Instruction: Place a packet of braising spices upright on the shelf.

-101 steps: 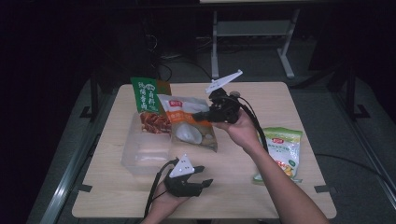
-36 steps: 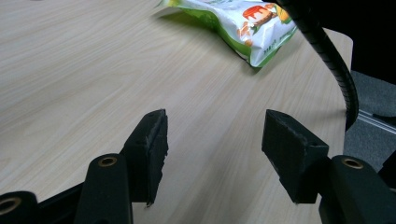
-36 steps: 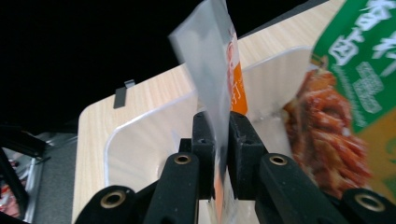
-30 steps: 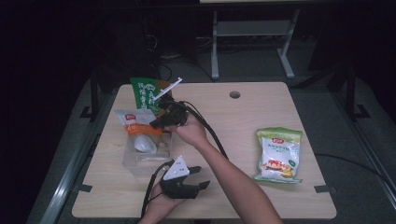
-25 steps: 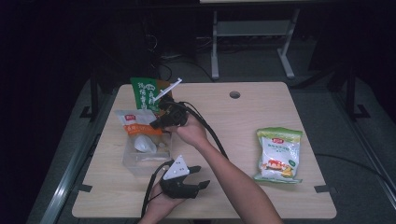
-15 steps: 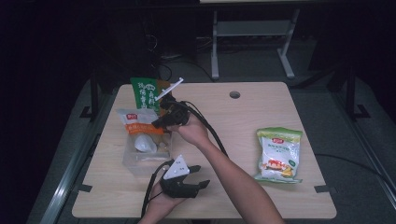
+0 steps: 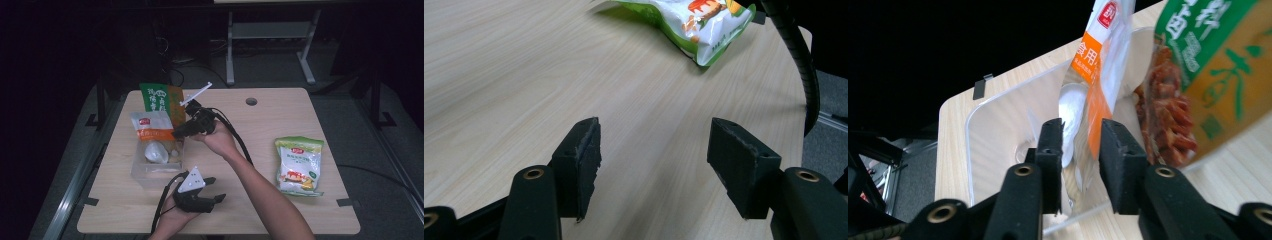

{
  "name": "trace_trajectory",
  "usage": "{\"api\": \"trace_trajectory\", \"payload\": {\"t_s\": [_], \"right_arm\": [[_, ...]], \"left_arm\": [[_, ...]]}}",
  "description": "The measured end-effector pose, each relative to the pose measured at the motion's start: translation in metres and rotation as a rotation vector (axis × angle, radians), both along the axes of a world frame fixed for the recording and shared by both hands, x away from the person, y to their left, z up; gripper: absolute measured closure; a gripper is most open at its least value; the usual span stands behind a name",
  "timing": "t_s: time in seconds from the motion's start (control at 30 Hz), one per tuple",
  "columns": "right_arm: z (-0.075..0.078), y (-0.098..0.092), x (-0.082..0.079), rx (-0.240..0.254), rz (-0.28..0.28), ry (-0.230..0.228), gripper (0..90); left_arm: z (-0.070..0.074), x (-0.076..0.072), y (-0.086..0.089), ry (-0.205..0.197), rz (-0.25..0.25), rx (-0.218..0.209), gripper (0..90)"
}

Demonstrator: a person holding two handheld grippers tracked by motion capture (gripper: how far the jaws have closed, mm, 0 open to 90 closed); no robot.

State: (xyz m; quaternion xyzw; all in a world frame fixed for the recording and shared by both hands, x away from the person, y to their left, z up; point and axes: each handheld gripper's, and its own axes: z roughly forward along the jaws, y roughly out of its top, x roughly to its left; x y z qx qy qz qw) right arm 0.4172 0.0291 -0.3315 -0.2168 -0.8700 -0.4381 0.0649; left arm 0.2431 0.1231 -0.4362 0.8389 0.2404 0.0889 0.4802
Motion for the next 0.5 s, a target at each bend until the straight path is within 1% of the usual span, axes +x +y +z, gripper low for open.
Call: {"api": "trace_trajectory", "payload": {"t_s": [0.03, 0.1, 0.13, 0.17, 0.23, 0.3, 0.33, 0.37, 0.4, 0.43, 0.5], "right_arm": [[0.001, -0.004, -0.001, 0.002, -0.006, 0.008, 69.1], [0.003, -0.012, -0.002, 0.007, -0.015, 0.01, 67.6], [0.004, -0.02, -0.003, 0.015, -0.02, 0.01, 66.4], [0.004, -0.02, -0.003, 0.015, -0.02, 0.01, 66.4], [0.005, -0.03, -0.002, 0.007, -0.025, 0.002, 65.0], [0.005, -0.039, -0.003, 0.014, -0.036, 0.012, 62.7], [0.005, -0.044, -0.002, 0.002, -0.042, -0.001, 62.3], [0.006, -0.047, -0.003, 0.005, -0.047, 0.011, 62.0], [0.005, -0.052, -0.003, 0.004, -0.054, 0.006, 61.3], [0.006, -0.055, -0.004, 0.003, -0.061, 0.013, 60.4], [0.005, -0.065, -0.005, -0.003, -0.074, 0.009, 59.6]], "left_arm": [[0.0, 0.0, 0.0, 0.002, 0.0, -0.001, 37.5], [-0.001, 0.001, 0.0, 0.01, 0.001, -0.007, 37.2], [-0.001, 0.001, 0.0, 0.009, 0.002, -0.006, 37.0], [-0.001, 0.001, 0.001, 0.008, 0.003, -0.009, 37.0], [0.0, 0.002, 0.001, 0.008, 0.003, -0.005, 36.9], [-0.001, 0.003, 0.001, 0.012, 0.005, -0.005, 36.8], [-0.001, 0.004, 0.001, 0.01, 0.006, -0.003, 36.6], [-0.001, 0.004, 0.001, 0.002, 0.005, -0.004, 36.5], [-0.001, 0.004, 0.001, 0.004, 0.007, -0.004, 36.4], [-0.002, 0.004, 0.001, 0.003, 0.008, -0.008, 36.3], [-0.002, 0.004, 0.001, 0.001, 0.008, -0.002, 36.1]]}}
